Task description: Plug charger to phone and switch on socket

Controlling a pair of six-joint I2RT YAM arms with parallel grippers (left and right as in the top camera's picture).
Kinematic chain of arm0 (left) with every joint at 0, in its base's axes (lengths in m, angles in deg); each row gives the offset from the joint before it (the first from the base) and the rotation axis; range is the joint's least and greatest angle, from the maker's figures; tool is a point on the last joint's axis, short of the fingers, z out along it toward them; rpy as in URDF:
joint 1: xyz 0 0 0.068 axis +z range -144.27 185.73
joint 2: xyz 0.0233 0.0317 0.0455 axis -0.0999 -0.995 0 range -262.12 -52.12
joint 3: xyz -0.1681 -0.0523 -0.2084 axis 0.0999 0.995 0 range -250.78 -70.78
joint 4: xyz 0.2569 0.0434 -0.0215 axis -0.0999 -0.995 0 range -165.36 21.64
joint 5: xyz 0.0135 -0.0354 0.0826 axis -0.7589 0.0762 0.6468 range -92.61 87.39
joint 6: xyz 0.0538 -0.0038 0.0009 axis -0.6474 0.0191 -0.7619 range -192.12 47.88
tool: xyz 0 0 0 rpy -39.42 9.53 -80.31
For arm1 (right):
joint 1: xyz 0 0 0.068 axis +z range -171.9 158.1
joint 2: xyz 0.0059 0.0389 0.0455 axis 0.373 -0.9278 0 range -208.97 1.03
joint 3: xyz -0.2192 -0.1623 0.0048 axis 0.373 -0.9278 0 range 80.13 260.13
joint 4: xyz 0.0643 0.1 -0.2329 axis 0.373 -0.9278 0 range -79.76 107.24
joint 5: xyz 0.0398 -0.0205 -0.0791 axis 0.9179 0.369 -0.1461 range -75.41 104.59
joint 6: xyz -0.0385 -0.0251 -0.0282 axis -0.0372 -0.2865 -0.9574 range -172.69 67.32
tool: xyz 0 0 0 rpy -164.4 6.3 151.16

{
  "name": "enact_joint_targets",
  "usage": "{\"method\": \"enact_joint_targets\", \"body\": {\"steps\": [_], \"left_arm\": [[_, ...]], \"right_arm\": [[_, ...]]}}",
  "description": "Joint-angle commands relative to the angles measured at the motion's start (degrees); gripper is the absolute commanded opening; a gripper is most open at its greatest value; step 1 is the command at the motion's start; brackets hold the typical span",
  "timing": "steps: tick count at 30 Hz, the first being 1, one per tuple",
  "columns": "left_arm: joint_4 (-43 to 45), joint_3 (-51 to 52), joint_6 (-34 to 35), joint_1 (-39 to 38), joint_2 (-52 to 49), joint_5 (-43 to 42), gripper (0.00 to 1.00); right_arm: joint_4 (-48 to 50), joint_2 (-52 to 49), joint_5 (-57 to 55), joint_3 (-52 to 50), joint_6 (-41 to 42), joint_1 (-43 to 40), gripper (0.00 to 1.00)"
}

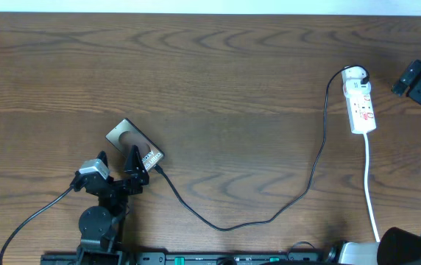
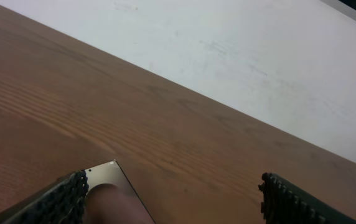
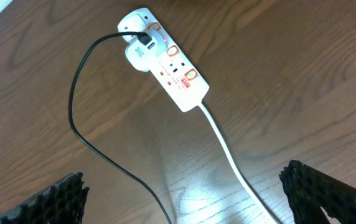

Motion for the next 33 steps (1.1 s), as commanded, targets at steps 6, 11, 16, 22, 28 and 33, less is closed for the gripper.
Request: {"method": "enact_joint_targets", "body": {"steps": [6,11,16,22,28,33], "left_arm": [[-2.6,0.9,0.3,-0.1,0.4,0.3,0.86],[-2.6,0.9,0.3,-0.1,0.4,0.3,0.86],[-2.6,0.9,0.3,-0.1,0.4,0.3,0.86],[-2.6,0.9,0.3,-0.1,0.4,0.3,0.86],[-2.6,0.9,0.3,-0.1,0.4,0.3,0.86],[-2.6,0.9,0.3,-0.1,0.4,0.3,0.87]], "right_arm": [[0.0,0.6,-0.6,0.2,0.5,0.1,0.99],[0.0,0.6,-0.6,0.2,0.5,0.1,0.99],[0.0,0.6,-0.6,0.2,0.5,0.1,0.99],[0.0,0.8,-2.4,0.2,-1.0,0.1,0.99],[0.0,3.4,-2.5,0.2,-1.0,0.1,0.99],[2.6,8.0,-2.4,0.1,-0.9,0.2,0.99]]}}
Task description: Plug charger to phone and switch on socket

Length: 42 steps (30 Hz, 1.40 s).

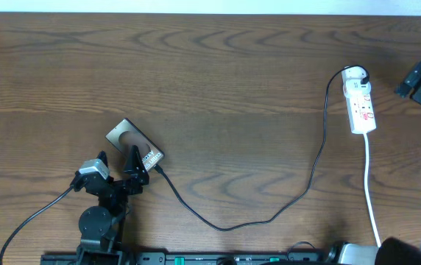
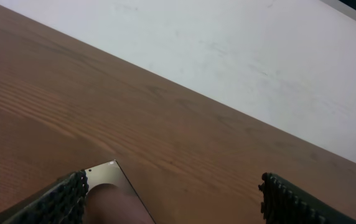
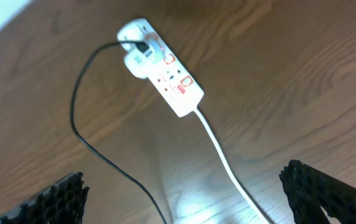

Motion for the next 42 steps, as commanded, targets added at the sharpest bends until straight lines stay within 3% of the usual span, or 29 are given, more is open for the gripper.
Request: {"method": "enact_joint_targets", "body": {"steps": [1,8,12,19,30,36,42], "left_arm": [[-2.6,0.9,0.3,-0.1,0.4,0.3,0.86],[-2.6,0.9,0.3,-0.1,0.4,0.3,0.87],[-2.6,0.9,0.3,-0.1,0.4,0.3,0.87],[-2.6,0.9,0.3,-0.1,0.4,0.3,0.86],[-2.6,0.9,0.3,-0.1,0.4,0.3,0.87],[-2.6,0.9,0.3,-0.1,0.4,0.3,0.86],[-2.6,0.9,0.3,-0.1,0.4,0.3,0.86]], "right_arm": [[2.9,5.0,-0.9,0.1,0.1,0.2,0.99],[11.5,10.6,-0.7,-2.9,0.6,6.0,0.99],[22.7,15.2,-0.7,-11.3,0.6,10.3,0.99],[45.0,26.8,-0.7,-35.6,0.6,16.0,0.99],[81.0,51.1,-0.4,-79.9,2.0,17.5,0.99],[86.8,66.0,-0.5,-94.8,2.4,17.5,0.99],[86.9,75.6,-0.5,-101.9,3.6,17.5,0.99]]}}
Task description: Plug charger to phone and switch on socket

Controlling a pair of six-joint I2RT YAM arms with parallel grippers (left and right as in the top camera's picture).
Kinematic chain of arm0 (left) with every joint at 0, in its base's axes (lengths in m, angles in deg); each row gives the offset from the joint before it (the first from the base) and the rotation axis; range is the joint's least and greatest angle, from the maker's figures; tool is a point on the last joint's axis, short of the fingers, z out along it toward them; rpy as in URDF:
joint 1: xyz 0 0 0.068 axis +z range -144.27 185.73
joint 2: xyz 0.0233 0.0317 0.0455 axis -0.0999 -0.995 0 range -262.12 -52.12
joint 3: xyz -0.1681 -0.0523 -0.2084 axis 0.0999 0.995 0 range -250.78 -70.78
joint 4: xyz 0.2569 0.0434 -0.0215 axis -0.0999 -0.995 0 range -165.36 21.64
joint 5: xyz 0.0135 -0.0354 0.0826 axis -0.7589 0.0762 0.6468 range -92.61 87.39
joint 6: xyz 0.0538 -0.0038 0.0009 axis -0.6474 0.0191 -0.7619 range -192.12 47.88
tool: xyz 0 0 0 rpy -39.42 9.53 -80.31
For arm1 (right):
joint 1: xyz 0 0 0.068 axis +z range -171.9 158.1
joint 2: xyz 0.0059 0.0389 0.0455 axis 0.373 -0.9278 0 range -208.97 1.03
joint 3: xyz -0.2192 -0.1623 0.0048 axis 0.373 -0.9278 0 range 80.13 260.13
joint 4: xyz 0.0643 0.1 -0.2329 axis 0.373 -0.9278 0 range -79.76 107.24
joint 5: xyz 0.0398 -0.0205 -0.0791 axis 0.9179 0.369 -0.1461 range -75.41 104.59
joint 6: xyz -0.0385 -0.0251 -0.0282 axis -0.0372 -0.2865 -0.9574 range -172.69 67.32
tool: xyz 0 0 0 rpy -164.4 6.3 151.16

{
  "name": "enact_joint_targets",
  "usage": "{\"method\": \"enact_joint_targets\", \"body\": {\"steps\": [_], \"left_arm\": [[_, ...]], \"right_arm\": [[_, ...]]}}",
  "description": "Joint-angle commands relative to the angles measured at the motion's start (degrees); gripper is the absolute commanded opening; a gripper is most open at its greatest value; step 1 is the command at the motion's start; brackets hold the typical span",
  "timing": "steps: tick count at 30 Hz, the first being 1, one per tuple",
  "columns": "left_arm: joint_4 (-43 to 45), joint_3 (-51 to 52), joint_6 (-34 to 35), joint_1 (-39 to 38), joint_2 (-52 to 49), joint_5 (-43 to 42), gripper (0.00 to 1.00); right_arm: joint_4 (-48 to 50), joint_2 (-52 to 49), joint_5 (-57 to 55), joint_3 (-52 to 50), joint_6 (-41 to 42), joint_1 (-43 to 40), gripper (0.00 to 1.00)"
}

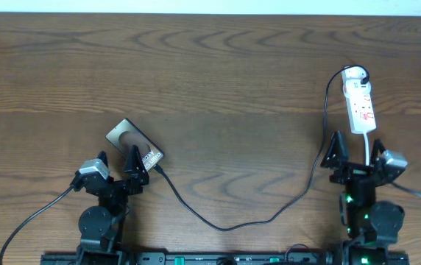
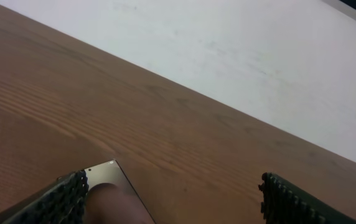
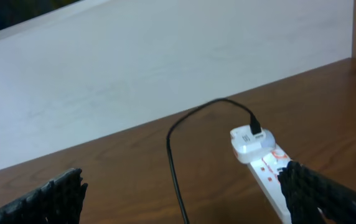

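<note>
The phone (image 1: 133,143) lies face up at the front left, and one corner of it (image 2: 112,180) shows in the left wrist view. A black cable (image 1: 225,227) runs from the phone's near right end to the white charger (image 1: 354,73), which is plugged into the white power strip (image 1: 361,103) at the right. The charger (image 3: 252,142) and the strip (image 3: 270,177) also show in the right wrist view. My left gripper (image 1: 117,160) (image 2: 178,205) stands open just in front of the phone. My right gripper (image 1: 355,151) (image 3: 184,199) is open, in front of the strip.
The strip's white lead (image 1: 371,184) runs toward the front edge past my right arm. The cable (image 3: 175,162) crosses between my right fingers. A pale wall (image 3: 165,74) stands behind the table's far edge.
My right gripper was up at the table's right edge beside the power strip. It now sits low at the front, facing the strip. My left gripper and the phone have not moved.
My right gripper hung open at the right edge, looking down on the strip. It then stood slightly farther out. Now it is down at the front of the table. The left gripper stayed open by the phone, with the cable lying the same throughout.
</note>
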Motion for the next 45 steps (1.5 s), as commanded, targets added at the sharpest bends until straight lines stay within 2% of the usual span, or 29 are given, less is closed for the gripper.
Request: {"method": "enact_joint_targets", "body": {"steps": [1,4,8,13,19,30,45], "left_arm": [[-2.4,1.0,0.3,-0.1,0.4,0.6,0.86],[-2.4,1.0,0.3,-0.1,0.4,0.5,0.86],[-2.4,1.0,0.3,-0.1,0.4,0.6,0.86],[-2.4,1.0,0.3,-0.1,0.4,0.6,0.87],[-2.4,1.0,0.3,-0.1,0.4,0.6,0.86],[-2.4,1.0,0.3,-0.1,0.4,0.6,0.87],[-2.4,1.0,0.3,-0.1,0.4,0.6,0.87]], "right_arm": [[0.3,4.2,-0.1,-2.8,1.1,0.3,0.99],[0.3,8.1,-0.5,-5.6,1.0,0.3,0.99],[-6.8,12.8,-2.7,-5.8,1.0,0.3,0.99],[-11.7,13.0,-5.2,-5.8,-0.1,0.5,0.99],[-11.6,13.0,-4.9,-5.8,-11.5,0.7,0.99],[-12.0,13.0,-3.0,-5.8,-20.2,0.7,0.99],[-12.1,13.0,-1.6,-5.8,-20.3,0.7,0.99]]}}
